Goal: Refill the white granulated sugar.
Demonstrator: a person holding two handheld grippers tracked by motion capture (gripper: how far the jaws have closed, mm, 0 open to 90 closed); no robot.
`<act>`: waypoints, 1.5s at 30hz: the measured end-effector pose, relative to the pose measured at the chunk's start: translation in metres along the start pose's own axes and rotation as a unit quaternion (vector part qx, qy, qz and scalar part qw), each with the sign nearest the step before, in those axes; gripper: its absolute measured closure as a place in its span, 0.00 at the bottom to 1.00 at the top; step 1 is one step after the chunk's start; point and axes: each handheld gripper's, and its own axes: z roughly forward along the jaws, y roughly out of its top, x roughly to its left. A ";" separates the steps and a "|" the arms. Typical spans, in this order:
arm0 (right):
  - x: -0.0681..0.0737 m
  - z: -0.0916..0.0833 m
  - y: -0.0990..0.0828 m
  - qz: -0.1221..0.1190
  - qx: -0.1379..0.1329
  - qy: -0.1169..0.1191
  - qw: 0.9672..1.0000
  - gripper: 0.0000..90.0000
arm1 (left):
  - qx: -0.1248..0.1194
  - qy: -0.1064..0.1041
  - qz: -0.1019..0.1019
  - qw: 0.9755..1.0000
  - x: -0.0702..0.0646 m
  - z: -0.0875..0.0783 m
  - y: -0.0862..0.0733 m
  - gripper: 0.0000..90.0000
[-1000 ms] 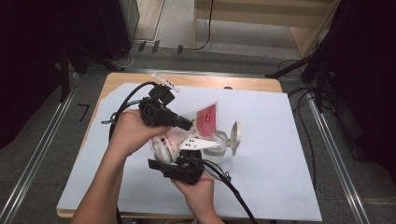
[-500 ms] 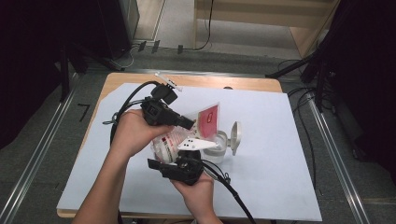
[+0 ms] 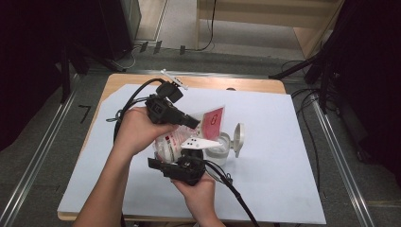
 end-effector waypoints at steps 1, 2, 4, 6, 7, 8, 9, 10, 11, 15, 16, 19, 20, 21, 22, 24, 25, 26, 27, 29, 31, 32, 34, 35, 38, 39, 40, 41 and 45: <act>-0.001 0.000 0.001 -0.001 0.001 -0.003 1.000 0.69 | 0.003 -0.002 0.002 1.000 0.002 0.001 0.002 0.98; -0.002 0.000 0.002 0.000 0.001 -0.004 1.000 0.69 | 0.003 -0.007 0.002 1.000 0.004 0.002 0.004 0.98; -0.005 0.001 0.003 -0.008 0.001 -0.014 1.000 0.68 | 0.005 -0.012 0.009 1.000 0.005 0.004 0.006 0.99; -0.006 0.003 0.003 -0.017 -0.002 -0.023 1.000 0.67 | 0.010 -0.017 0.018 1.000 0.007 0.006 0.009 0.99; -0.007 0.003 0.003 -0.017 0.000 -0.025 1.000 0.67 | 0.010 -0.020 0.015 1.000 0.009 0.007 0.009 0.99; -0.008 0.004 0.003 -0.018 -0.002 -0.025 1.000 0.66 | 0.012 -0.022 0.014 1.000 0.011 0.008 0.010 0.99; -0.009 0.005 0.003 -0.018 -0.001 -0.027 0.999 0.66 | 0.011 -0.026 0.016 0.999 0.014 0.008 0.010 0.99; -0.010 0.006 0.003 -0.020 0.000 -0.029 0.999 0.66 | 0.015 -0.030 0.021 0.999 0.017 0.008 0.010 0.99; -0.010 0.007 0.003 -0.025 0.001 -0.030 0.999 0.65 | 0.016 -0.031 0.022 0.999 0.018 0.008 0.010 0.99; -0.011 0.011 0.004 -0.031 0.001 -0.035 0.999 0.61 | 0.020 -0.041 0.027 0.999 0.022 0.008 0.012 1.00; -0.011 0.011 0.004 -0.031 0.001 -0.036 0.999 0.61 | 0.022 -0.041 0.027 0.999 0.022 0.007 0.012 1.00; -0.010 0.012 0.005 -0.036 0.002 -0.037 0.999 0.60 | 0.027 -0.039 0.027 0.999 0.021 0.007 0.014 1.00; -0.010 0.012 0.005 -0.038 0.002 -0.037 0.999 0.60 | 0.027 -0.040 0.025 0.999 0.021 0.007 0.015 1.00; -0.010 0.012 0.005 -0.039 0.002 -0.038 0.999 0.60 | 0.027 -0.039 0.023 0.999 0.021 0.007 0.016 1.00; -0.010 0.012 0.005 -0.040 0.002 -0.038 0.998 0.60 | 0.030 -0.041 0.021 0.998 0.022 0.007 0.016 1.00; -0.009 0.012 0.006 -0.043 0.001 -0.040 0.998 0.60 | 0.032 -0.037 0.021 0.999 0.021 0.008 0.018 1.00; -0.009 0.012 0.006 -0.045 0.000 -0.040 0.998 0.61 | 0.034 -0.033 0.025 0.999 0.020 0.008 0.019 1.00; -0.009 0.012 0.006 -0.045 -0.001 -0.041 0.998 0.61 | 0.033 -0.030 0.024 0.999 0.019 0.008 0.019 1.00; -0.009 0.011 0.006 -0.046 -0.002 -0.043 0.998 0.62 | 0.034 -0.027 0.026 0.999 0.018 0.009 0.020 1.00; -0.009 0.011 0.006 -0.050 -0.002 -0.047 0.998 0.65 | 0.035 -0.023 0.029 0.999 0.016 0.009 0.020 1.00; -0.008 0.010 0.005 -0.052 -0.002 -0.052 0.997 0.67 | 0.033 -0.018 0.035 0.999 0.016 0.008 0.019 1.00; -0.008 0.010 0.005 -0.053 -0.003 -0.052 0.997 0.67 | 0.033 -0.021 0.032 0.999 0.016 0.007 0.018 1.00; -0.008 0.010 0.005 -0.053 -0.003 -0.053 0.997 0.68 | 0.031 -0.017 0.033 0.999 0.016 0.007 0.017 1.00; -0.007 0.010 0.005 -0.053 -0.005 -0.054 0.997 0.68 | 0.026 -0.016 0.032 0.999 0.015 0.007 0.016 1.00; -0.007 0.009 0.005 -0.055 -0.005 -0.058 0.997 0.69 | 0.021 -0.014 0.030 0.999 0.016 0.005 0.014 1.00; -0.007 0.009 0.005 -0.054 -0.004 -0.059 0.997 0.69 | 0.019 -0.013 0.033 0.999 0.017 0.005 0.014 1.00; -0.008 0.009 0.005 -0.052 -0.005 -0.058 0.997 0.69 | 0.018 -0.012 0.033 0.999 0.018 0.006 0.013 1.00; -0.008 0.009 0.005 -0.050 -0.004 -0.058 0.997 0.69 | 0.017 -0.011 0.031 0.999 0.018 0.006 0.012 1.00; -0.008 0.009 0.004 -0.044 -0.005 -0.060 0.997 0.69 | 0.012 -0.013 0.024 1.000 0.018 0.008 0.012 1.00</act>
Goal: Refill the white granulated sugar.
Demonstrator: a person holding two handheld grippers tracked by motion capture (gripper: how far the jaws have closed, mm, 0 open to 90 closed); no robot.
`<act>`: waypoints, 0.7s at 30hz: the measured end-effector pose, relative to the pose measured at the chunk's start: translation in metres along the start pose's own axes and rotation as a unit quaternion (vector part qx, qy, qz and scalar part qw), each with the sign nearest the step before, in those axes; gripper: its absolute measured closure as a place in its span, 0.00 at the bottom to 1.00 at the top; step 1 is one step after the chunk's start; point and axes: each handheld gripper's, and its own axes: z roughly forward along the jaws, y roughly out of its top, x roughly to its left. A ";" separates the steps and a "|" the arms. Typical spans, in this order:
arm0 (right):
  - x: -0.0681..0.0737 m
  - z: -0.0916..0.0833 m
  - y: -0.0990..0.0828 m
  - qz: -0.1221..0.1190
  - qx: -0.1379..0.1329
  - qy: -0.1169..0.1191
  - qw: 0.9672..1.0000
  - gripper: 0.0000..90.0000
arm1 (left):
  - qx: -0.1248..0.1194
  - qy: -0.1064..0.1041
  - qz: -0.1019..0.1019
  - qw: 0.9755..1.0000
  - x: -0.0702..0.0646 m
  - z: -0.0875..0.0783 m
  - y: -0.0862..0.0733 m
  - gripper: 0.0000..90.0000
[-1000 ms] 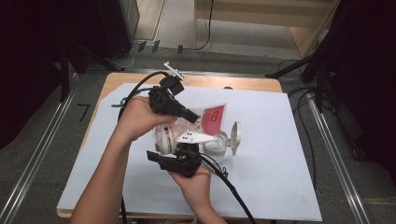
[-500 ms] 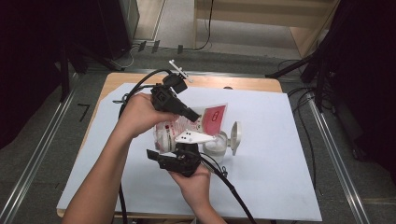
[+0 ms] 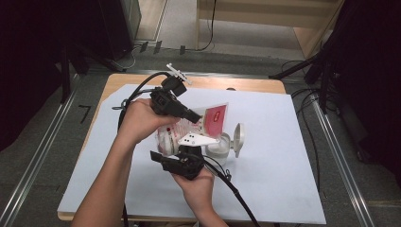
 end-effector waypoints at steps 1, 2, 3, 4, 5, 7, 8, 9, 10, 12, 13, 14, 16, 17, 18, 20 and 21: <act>0.000 0.000 0.000 -0.002 -0.002 0.000 1.000 0.69 | 0.003 0.004 0.007 1.000 -0.001 0.000 0.001 1.00; 0.001 -0.001 0.000 0.000 -0.003 0.001 1.000 0.69 | 0.003 0.001 0.004 1.000 -0.002 0.000 0.001 1.00; 0.002 -0.001 0.001 0.003 -0.006 0.004 1.000 0.69 | 0.001 0.003 0.007 1.000 -0.003 0.000 0.002 1.00; 0.002 -0.001 0.001 0.005 -0.008 0.005 1.000 0.69 | 0.006 0.003 0.008 1.000 -0.004 0.000 0.002 1.00; 0.003 -0.002 0.001 0.007 -0.009 0.006 1.000 0.69 | 0.006 0.003 0.006 1.000 -0.005 0.000 0.003 1.00; 0.004 -0.002 0.002 0.009 -0.011 0.009 1.000 0.69 | 0.003 0.005 0.001 1.000 -0.007 0.000 0.003 1.00; 0.004 -0.003 0.002 0.012 -0.011 0.010 1.000 0.69 | 0.003 0.006 0.002 1.000 -0.007 0.001 0.004 1.00; 0.005 -0.003 0.002 0.013 -0.013 0.012 1.000 0.69 | 0.003 0.005 0.003 1.000 -0.008 0.001 0.004 1.00; 0.005 -0.004 0.002 0.013 -0.014 0.012 1.000 0.69 | 0.002 0.003 -0.001 1.000 -0.009 0.001 0.004 1.00; 0.006 -0.005 0.002 0.011 -0.013 0.011 1.000 0.68 | 0.003 0.001 0.002 1.000 -0.009 0.002 0.005 1.00; 0.006 -0.005 0.002 0.008 -0.014 0.009 1.000 0.68 | 0.002 0.000 0.001 1.000 -0.009 0.002 0.005 1.00; 0.006 -0.005 0.001 0.004 -0.013 0.008 1.000 0.67 | 0.002 0.000 0.000 1.000 -0.009 0.002 0.005 1.00; 0.006 -0.005 0.001 0.001 -0.010 0.009 1.000 0.67 | 0.001 0.002 -0.003 1.000 -0.010 0.003 0.004 1.00; 0.005 -0.004 0.001 0.001 -0.009 0.009 1.000 0.67 | 0.000 0.001 -0.005 1.000 -0.009 0.003 0.004 1.00; 0.006 -0.004 0.001 -0.002 -0.009 0.008 1.000 0.67 | -0.002 -0.001 -0.005 1.000 -0.009 0.003 0.004 1.00; 0.006 -0.004 0.001 -0.005 -0.009 0.006 1.000 0.67 | -0.005 -0.002 -0.005 1.000 -0.009 0.003 0.003 1.00; 0.005 -0.003 0.001 -0.006 -0.009 0.005 1.000 0.67 | -0.005 -0.001 -0.005 1.000 -0.009 0.003 0.003 1.00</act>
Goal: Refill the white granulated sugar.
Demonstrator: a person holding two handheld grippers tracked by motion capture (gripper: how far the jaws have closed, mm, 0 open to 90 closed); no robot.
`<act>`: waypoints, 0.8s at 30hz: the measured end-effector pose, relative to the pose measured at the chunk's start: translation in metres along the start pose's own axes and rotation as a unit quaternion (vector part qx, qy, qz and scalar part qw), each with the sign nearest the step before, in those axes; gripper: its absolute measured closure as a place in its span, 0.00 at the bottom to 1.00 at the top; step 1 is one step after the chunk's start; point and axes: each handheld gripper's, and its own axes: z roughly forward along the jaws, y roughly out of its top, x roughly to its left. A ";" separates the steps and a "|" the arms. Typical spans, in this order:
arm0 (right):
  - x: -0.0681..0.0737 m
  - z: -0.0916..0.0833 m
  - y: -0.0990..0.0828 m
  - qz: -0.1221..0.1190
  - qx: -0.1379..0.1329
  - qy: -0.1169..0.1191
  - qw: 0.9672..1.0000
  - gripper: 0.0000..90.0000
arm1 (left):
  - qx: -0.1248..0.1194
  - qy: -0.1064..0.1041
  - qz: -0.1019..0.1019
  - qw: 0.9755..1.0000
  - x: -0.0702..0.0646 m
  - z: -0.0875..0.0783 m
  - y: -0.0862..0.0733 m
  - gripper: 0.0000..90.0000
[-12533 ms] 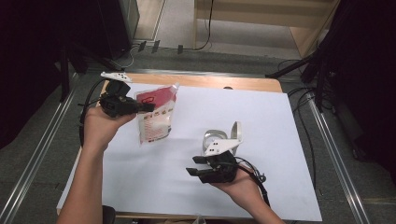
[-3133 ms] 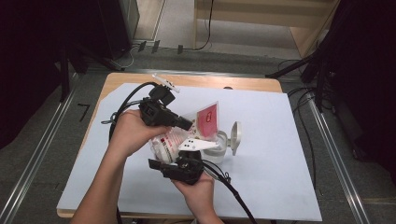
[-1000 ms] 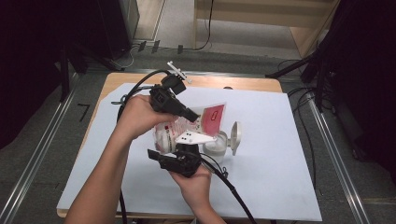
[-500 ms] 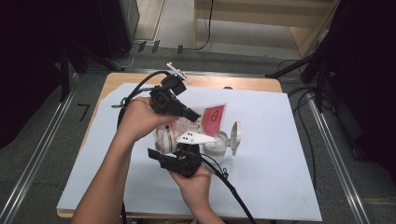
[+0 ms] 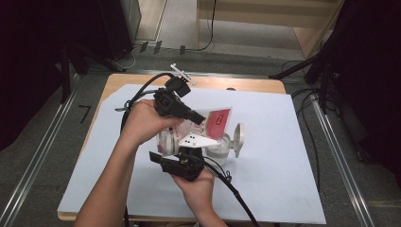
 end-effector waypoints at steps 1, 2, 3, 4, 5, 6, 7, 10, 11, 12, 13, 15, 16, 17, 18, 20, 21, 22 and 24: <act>0.000 0.000 0.000 -0.001 0.000 -0.001 1.000 0.67 | -0.001 0.000 0.000 1.000 0.000 0.000 0.000 1.00; 0.000 0.001 0.000 -0.005 0.000 -0.004 1.000 0.67 | -0.002 0.000 -0.002 1.000 -0.001 0.000 0.000 1.00; -0.001 0.001 0.000 -0.012 0.003 -0.005 1.000 0.67 | -0.001 0.001 -0.002 1.000 -0.001 0.001 0.000 1.00; -0.001 0.001 0.000 -0.017 0.004 -0.007 1.000 0.67 | -0.001 0.000 -0.001 1.000 -0.001 0.001 0.001 1.00; -0.001 0.002 0.000 -0.022 0.006 -0.009 1.000 0.67 | 0.001 0.000 -0.004 1.000 -0.001 0.001 0.001 1.00; -0.001 0.002 -0.001 -0.024 0.005 -0.011 1.000 0.66 | 0.000 0.000 -0.004 1.000 -0.001 0.001 0.001 1.00; -0.001 0.002 -0.001 -0.025 0.005 -0.012 1.000 0.66 | 0.001 0.001 -0.003 1.000 -0.001 0.001 0.001 1.00; -0.001 0.002 -0.001 -0.027 0.004 -0.017 0.999 0.68 | 0.000 0.007 0.001 1.000 -0.002 0.001 0.001 1.00; 0.000 0.001 -0.001 -0.026 0.003 -0.016 1.000 0.69 | 0.003 0.009 0.002 1.000 -0.003 0.001 0.001 1.00; 0.000 0.001 -0.001 -0.024 0.002 -0.016 1.000 0.69 | 0.002 0.010 0.003 1.000 -0.004 0.001 0.001 1.00; 0.000 0.001 0.000 -0.021 0.003 -0.016 1.000 0.69 | 0.000 0.013 0.004 1.000 -0.005 0.002 0.002 1.00; -0.001 0.000 0.000 -0.015 -0.001 -0.015 1.000 0.69 | -0.002 0.017 0.013 1.000 -0.006 0.002 0.002 1.00; 0.000 0.000 0.000 -0.013 -0.004 -0.015 1.000 0.69 | 0.004 0.014 0.012 1.000 -0.007 0.001 0.002 1.00; 0.001 0.000 0.000 -0.013 -0.004 -0.015 1.000 0.69 | 0.003 0.013 0.011 1.000 -0.007 0.001 0.002 1.00; 0.001 0.000 0.000 -0.013 -0.004 -0.014 1.000 0.69 | 0.002 0.012 0.013 1.000 -0.007 0.001 0.002 1.00; 0.003 0.000 -0.001 -0.016 -0.003 -0.015 1.000 0.69 | 0.005 0.007 0.008 1.000 -0.006 0.000 0.001 1.00; 0.003 0.000 -0.001 -0.018 -0.003 -0.014 1.000 0.69 | 0.007 0.004 0.005 1.000 -0.005 0.000 0.001 1.00; 0.004 0.000 -0.001 -0.021 -0.003 -0.016 1.000 0.69 | 0.001 0.000 -0.002 1.000 -0.005 0.000 0.000 1.00; 0.005 -0.001 -0.001 -0.027 -0.001 -0.019 0.999 0.69 | 0.003 -0.005 -0.008 1.000 -0.004 0.000 0.000 1.00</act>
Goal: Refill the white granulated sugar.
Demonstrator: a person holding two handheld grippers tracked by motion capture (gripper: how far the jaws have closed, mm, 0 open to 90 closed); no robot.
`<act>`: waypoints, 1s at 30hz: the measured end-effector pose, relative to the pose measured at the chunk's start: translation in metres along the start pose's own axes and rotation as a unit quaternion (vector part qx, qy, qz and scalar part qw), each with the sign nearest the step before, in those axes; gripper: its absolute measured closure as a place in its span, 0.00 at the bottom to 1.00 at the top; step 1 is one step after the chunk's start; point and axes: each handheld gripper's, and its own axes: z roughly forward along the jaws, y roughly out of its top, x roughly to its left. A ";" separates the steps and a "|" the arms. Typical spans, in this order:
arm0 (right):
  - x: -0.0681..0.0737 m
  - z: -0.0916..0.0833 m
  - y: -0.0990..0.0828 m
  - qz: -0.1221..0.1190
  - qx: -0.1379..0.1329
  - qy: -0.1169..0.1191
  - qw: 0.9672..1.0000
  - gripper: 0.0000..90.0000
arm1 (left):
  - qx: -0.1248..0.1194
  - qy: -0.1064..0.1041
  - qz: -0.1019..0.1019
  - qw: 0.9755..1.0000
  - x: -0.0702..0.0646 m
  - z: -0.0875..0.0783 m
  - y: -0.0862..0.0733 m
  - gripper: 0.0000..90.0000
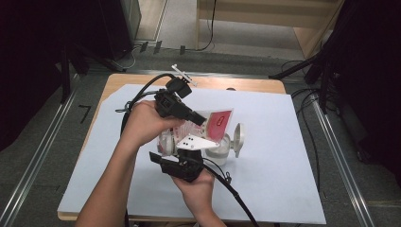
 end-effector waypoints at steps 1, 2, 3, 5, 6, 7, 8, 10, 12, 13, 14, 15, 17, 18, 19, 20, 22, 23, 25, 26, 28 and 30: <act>0.000 0.000 0.000 0.000 0.001 -0.001 1.000 0.70 | 0.001 -0.002 -0.007 1.000 0.001 0.000 0.000 1.00; 0.000 0.000 0.000 0.000 0.001 -0.001 1.000 0.69 | -0.001 -0.004 -0.009 1.000 0.002 0.000 0.000 1.00; 0.000 0.000 0.000 0.000 0.002 -0.001 1.000 0.69 | -0.002 -0.007 -0.018 1.000 0.002 0.001 0.000 1.00; 0.000 0.000 0.000 0.001 0.001 -0.001 1.000 0.69 | 0.002 -0.012 -0.019 1.000 0.004 0.000 0.000 1.00; 0.000 -0.001 0.000 0.000 0.002 -0.002 1.000 0.69 | 0.004 -0.016 -0.021 1.000 0.005 0.000 0.000 1.00; 0.001 -0.001 0.000 0.000 0.002 -0.002 1.000 0.70 | 0.003 -0.017 -0.022 1.000 0.005 0.000 0.000 1.00; 0.001 -0.001 0.000 -0.002 0.002 -0.002 1.000 0.70 | 0.003 -0.018 -0.025 1.000 0.005 0.000 0.000 1.00; 0.001 -0.002 0.000 -0.003 0.002 -0.003 1.000 0.70 | 0.002 -0.020 -0.026 0.999 0.005 0.001 0.001 1.00; 0.002 -0.002 0.001 -0.002 0.001 -0.003 1.000 0.70 | 0.002 -0.021 -0.027 0.999 0.005 0.001 0.001 1.00; 0.003 -0.003 0.001 -0.001 0.003 -0.003 1.000 0.70 | 0.002 -0.021 -0.026 0.999 0.005 0.001 0.001 1.00; 0.003 -0.003 0.001 -0.002 0.004 -0.003 1.000 0.70 | 0.002 -0.023 -0.027 0.999 0.005 0.001 0.001 1.00; 0.003 -0.003 0.001 -0.003 0.004 -0.004 1.000 0.70 | 0.001 -0.023 -0.027 0.999 0.005 0.001 0.001 1.00; 0.003 -0.003 0.001 -0.007 0.005 -0.006 1.000 0.69 | 0.000 -0.025 -0.029 0.999 0.006 0.001 0.000 1.00; 0.003 -0.003 0.001 -0.007 0.005 -0.007 1.000 0.69 | -0.001 -0.024 -0.027 0.999 0.006 0.001 0.001 1.00; 0.003 -0.003 0.001 -0.012 0.007 -0.009 1.000 0.69 | -0.001 -0.024 -0.027 0.999 0.006 0.001 0.001 1.00; 0.003 -0.002 0.001 -0.013 0.008 -0.008 1.000 0.69 | -0.001 -0.023 -0.027 0.999 0.006 0.001 0.001 1.00; 0.003 -0.002 0.002 -0.012 0.009 -0.008 1.000 0.69 | -0.002 -0.023 -0.024 0.999 0.007 0.001 0.001 1.00; 0.003 -0.002 0.002 -0.012 0.009 -0.008 1.000 0.69 | -0.002 -0.022 -0.025 0.999 0.007 0.001 0.001 1.00; 0.004 -0.003 0.002 -0.014 0.010 -0.009 1.000 0.69 | -0.002 -0.022 -0.024 0.999 0.007 0.001 0.001 1.00; 0.005 -0.003 0.003 -0.018 0.010 -0.010 1.000 0.69 | -0.002 -0.022 -0.025 0.999 0.006 0.001 0.001 1.00; 0.006 -0.003 0.003 -0.024 0.012 -0.011 1.000 0.70 | 0.005 -0.021 -0.024 0.999 0.006 0.002 0.001 1.00; 0.008 -0.003 0.003 -0.026 0.012 -0.011 1.000 0.70 | 0.005 -0.020 -0.025 0.999 0.005 0.003 0.001 1.00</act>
